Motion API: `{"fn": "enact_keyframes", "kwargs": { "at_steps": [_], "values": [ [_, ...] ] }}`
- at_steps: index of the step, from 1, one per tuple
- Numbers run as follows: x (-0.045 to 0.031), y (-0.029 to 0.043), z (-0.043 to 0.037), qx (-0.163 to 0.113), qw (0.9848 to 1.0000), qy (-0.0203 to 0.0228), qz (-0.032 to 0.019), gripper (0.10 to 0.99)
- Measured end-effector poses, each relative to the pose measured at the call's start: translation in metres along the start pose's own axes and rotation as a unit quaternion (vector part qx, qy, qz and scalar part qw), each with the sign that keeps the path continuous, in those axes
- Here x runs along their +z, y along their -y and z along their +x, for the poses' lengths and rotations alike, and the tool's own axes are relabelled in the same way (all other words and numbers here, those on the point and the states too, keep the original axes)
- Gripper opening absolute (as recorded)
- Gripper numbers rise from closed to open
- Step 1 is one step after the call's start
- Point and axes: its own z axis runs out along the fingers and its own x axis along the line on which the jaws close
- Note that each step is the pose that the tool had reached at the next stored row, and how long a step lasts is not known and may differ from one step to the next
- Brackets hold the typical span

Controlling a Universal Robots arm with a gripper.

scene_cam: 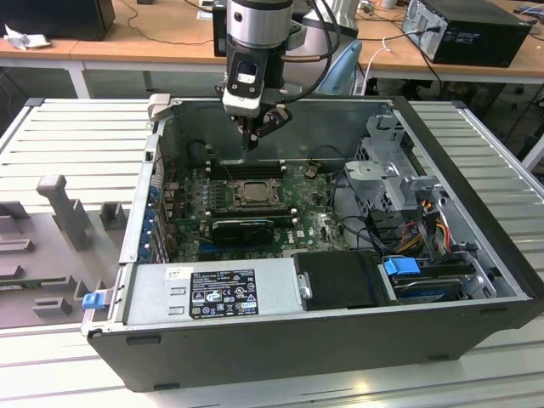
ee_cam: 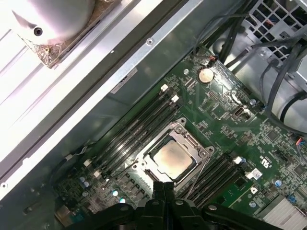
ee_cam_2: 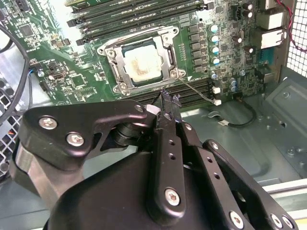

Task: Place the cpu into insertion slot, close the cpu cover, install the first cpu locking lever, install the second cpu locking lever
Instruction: 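Install the first cpu locking lever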

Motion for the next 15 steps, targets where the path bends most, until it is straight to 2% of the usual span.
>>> {"fn": "enact_keyframes", "kwargs": {
  "at_steps": [15],
  "values": [
    [0.0000, 0.0000, 0.0000, -0.035, 0.9994, -0.0013, 0.0025, 0.106]
  ]
}}
